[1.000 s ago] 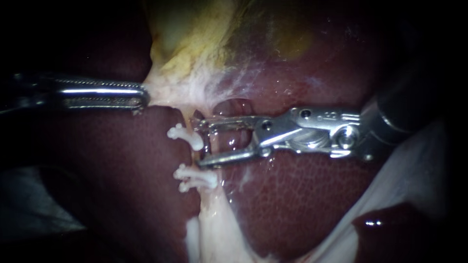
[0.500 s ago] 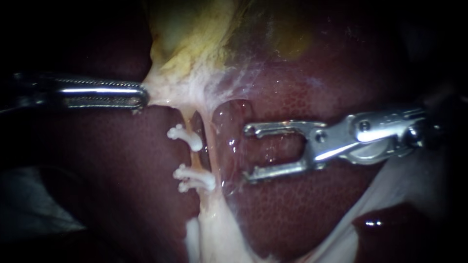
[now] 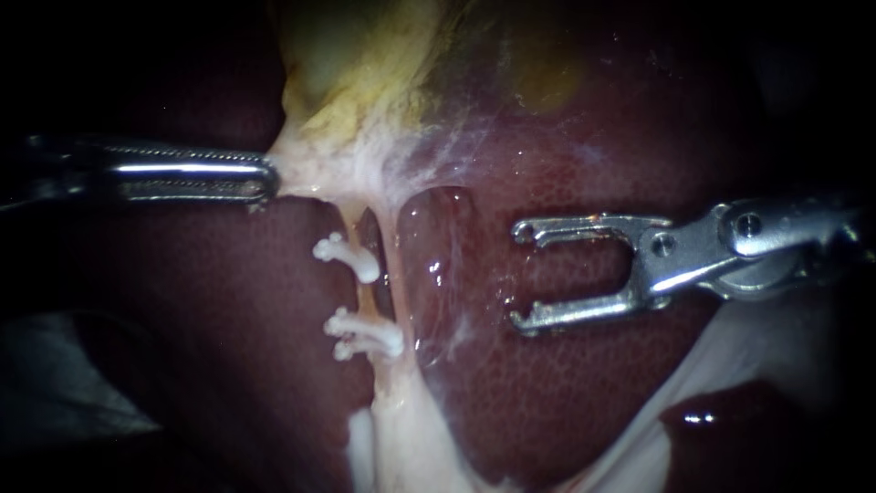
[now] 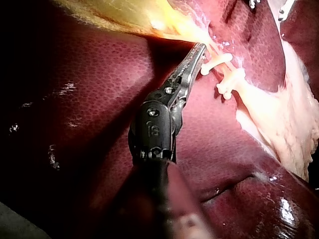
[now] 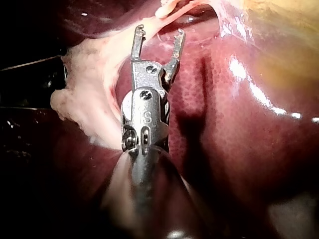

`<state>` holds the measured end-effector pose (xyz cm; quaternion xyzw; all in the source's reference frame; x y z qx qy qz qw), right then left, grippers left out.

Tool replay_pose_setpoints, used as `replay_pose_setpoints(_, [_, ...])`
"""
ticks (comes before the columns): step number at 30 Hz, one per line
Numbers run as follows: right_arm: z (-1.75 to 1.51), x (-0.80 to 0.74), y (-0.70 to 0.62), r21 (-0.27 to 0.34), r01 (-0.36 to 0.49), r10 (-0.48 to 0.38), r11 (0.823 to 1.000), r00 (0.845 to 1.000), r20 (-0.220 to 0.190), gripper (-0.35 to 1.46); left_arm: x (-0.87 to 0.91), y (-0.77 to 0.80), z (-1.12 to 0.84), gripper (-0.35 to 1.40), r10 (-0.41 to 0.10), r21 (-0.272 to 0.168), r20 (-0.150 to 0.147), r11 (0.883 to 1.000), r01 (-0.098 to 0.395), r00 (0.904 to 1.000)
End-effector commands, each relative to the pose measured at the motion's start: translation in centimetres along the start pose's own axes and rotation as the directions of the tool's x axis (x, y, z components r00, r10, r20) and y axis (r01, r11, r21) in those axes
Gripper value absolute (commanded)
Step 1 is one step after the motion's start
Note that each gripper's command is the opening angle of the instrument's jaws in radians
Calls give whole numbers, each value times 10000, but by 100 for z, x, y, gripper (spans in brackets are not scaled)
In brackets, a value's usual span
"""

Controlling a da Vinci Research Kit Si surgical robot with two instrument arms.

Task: Going back third clip left tube

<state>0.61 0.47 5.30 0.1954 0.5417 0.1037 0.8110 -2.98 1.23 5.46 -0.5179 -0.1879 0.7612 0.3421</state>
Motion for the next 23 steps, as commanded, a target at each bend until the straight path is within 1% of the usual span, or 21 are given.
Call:
replay_pose_setpoints(1, [-1, 0, 0, 9, 59, -59, 10000, 10000, -1, 50, -2, -2, 2, -35, -7, 24, 4, 10000, 7, 10000])
replay_pose_setpoints(6, [-2, -1, 1, -5, 46, -46, 10000, 10000, 5, 50, -13, -19, 22, -35, 105, 101, -16, 9999, -105, 9999])
replay_pose_setpoints(7, [-2, 0, 1, -4, 46, -46, 10000, 10000, 4, 50, -16, -24, 27, -35, 59, 117, -52, 9999, -58, 10000])
replay_pose_setpoints(10, [-2, 0, 0, -5, 46, -46, 10000, 10000, 5, 50, -22, -32, 39, -35, 33, 171, 22, 9998, -34, 10000])
replay_pose_setpoints(15, [-3, -1, 0, -2, 45, -45, 10000, 10000, 5, 50, -27, -37, 48, -35, 57, 223, 129, 9997, -60, 9999])
replay_pose_setpoints(23, [-5, 1, 0, 4, 38, -38, 10000, 10000, 4, 50, -27, -37, 48, -35, 59, 225, 129, 9997, -62, 9999])
